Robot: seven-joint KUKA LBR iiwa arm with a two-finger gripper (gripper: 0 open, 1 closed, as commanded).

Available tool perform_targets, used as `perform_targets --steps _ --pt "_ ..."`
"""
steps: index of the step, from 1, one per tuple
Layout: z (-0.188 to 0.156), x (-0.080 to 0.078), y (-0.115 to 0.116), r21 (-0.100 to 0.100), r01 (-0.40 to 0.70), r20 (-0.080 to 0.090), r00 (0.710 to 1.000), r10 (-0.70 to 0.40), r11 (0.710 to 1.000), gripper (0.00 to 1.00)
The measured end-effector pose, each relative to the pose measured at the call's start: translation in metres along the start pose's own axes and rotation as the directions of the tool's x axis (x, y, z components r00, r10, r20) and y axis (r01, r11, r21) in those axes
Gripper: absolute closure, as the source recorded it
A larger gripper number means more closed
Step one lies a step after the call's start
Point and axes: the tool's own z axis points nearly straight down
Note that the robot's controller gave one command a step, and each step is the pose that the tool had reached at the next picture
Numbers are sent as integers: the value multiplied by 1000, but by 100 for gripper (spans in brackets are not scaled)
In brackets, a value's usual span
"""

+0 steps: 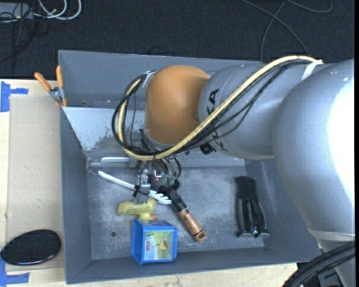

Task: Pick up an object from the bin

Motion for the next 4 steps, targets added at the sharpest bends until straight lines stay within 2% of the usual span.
perform_targets --steps 1,2,3,4 --pt "57 -4 -20 -6 -176 -6 984 176 984 0" --pt "39 -4 -16 -4 -179 7 984 179 984 0" --pt "62 0 -17 -16 -239 2 971 239 971 0" --pt "70 9 -28 -8 -299 3 954 299 954 0"
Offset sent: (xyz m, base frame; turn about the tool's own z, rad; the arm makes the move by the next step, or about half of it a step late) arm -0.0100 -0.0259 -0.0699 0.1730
